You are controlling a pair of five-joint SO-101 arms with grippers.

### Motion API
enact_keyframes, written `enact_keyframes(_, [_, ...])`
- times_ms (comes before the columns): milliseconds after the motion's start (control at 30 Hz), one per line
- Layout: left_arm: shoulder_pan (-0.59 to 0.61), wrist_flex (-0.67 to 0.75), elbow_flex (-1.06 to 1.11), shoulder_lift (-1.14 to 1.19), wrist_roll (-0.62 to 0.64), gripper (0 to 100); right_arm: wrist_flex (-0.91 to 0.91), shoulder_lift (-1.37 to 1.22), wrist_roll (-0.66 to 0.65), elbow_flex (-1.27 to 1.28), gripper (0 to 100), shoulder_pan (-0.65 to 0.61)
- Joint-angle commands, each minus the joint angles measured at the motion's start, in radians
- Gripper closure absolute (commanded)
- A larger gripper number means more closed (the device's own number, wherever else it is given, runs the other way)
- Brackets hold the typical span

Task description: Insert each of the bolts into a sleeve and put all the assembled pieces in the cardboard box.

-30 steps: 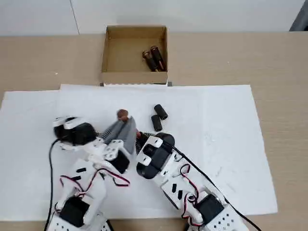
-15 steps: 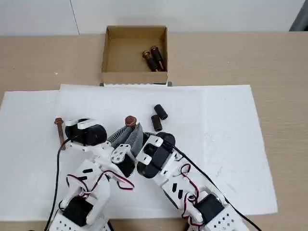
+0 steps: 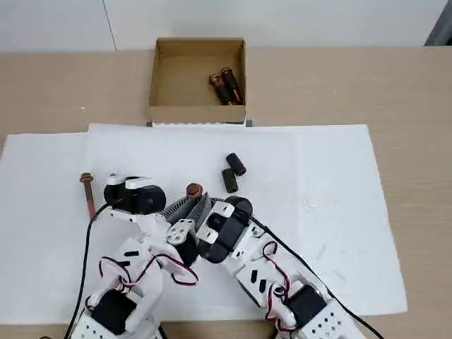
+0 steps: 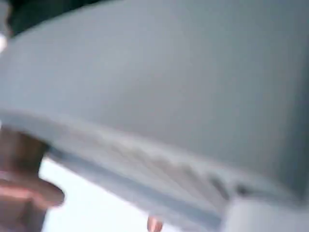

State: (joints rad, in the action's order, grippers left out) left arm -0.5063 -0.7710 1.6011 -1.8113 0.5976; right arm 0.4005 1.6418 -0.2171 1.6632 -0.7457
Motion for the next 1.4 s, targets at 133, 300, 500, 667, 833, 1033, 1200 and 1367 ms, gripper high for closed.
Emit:
enact_keyframes(133, [-0.034,-0.046,-0.013,0.003,-0.115,77,-0.045,0.018,-0.012,-0.012,99.6,0.048])
enact_keyframes(300, [-0.034,-0.046,-0.079,0.006,-0.123,77,-0.045,0.018,-0.012,-0.012,99.6,0.054])
enact_keyframes(500, [0.086,-0.046,-0.134,0.009,-0.244,77,-0.044,0.018,-0.012,-0.003,99.6,0.054])
enact_keyframes(667, [0.129,-0.051,-0.191,0.009,-0.273,77,-0.051,0.018,-0.012,0.011,99.6,0.054])
enact_keyframes(833, [0.133,-0.049,-0.237,0.009,-0.279,77,-0.051,0.018,-0.012,0.015,99.6,0.054])
enact_keyframes(1033, [0.198,-0.043,-0.298,0.008,-0.298,93,-0.019,0.01,-0.005,0.011,99.6,0.122])
enact_keyframes(1200, [0.376,-0.037,-0.291,0.009,-0.48,99,0.14,0.008,0.112,-0.043,99.6,0.225])
enact_keyframes(1367, [0.563,-0.037,-0.147,0.005,-0.58,99,0.314,0.005,0.218,-0.166,99.6,0.285])
